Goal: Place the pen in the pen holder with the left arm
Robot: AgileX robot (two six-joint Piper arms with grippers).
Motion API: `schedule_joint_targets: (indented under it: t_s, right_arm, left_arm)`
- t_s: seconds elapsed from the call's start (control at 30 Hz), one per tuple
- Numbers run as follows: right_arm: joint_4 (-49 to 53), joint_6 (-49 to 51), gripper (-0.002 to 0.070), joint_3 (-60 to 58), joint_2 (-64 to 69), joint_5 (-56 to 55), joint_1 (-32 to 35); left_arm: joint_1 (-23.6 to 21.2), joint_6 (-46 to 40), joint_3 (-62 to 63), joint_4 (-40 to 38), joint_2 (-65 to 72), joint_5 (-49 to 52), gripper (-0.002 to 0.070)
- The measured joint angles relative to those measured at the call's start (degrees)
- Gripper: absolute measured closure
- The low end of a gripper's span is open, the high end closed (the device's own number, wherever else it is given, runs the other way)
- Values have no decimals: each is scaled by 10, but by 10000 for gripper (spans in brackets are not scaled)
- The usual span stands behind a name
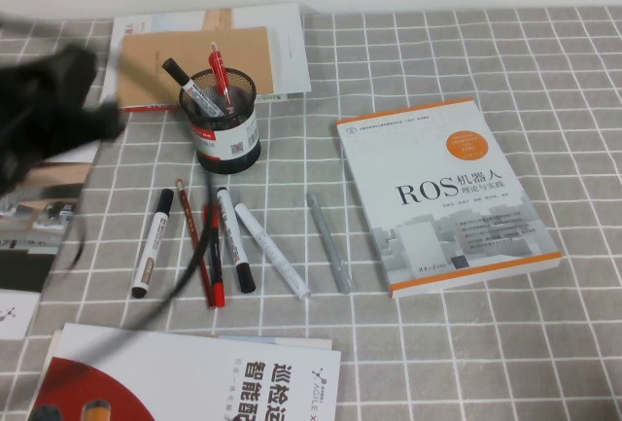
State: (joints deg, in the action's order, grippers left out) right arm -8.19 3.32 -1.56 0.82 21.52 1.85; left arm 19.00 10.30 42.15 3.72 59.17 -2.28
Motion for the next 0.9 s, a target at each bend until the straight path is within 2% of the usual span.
schedule_joint_targets:
  t_s: [0.4,0.8,0.9]
  right_arm:
    - [0,0,691,0,0,0,0]
    - [0,0,691,0,0,0,0]
    - [0,0,691,0,0,0,0]
  left_arm:
    - [0,12,-183,0,-229,155,675]
    - [0,12,-195,16,-261,167,675]
    - [0,5,-215,25,-285,131,675]
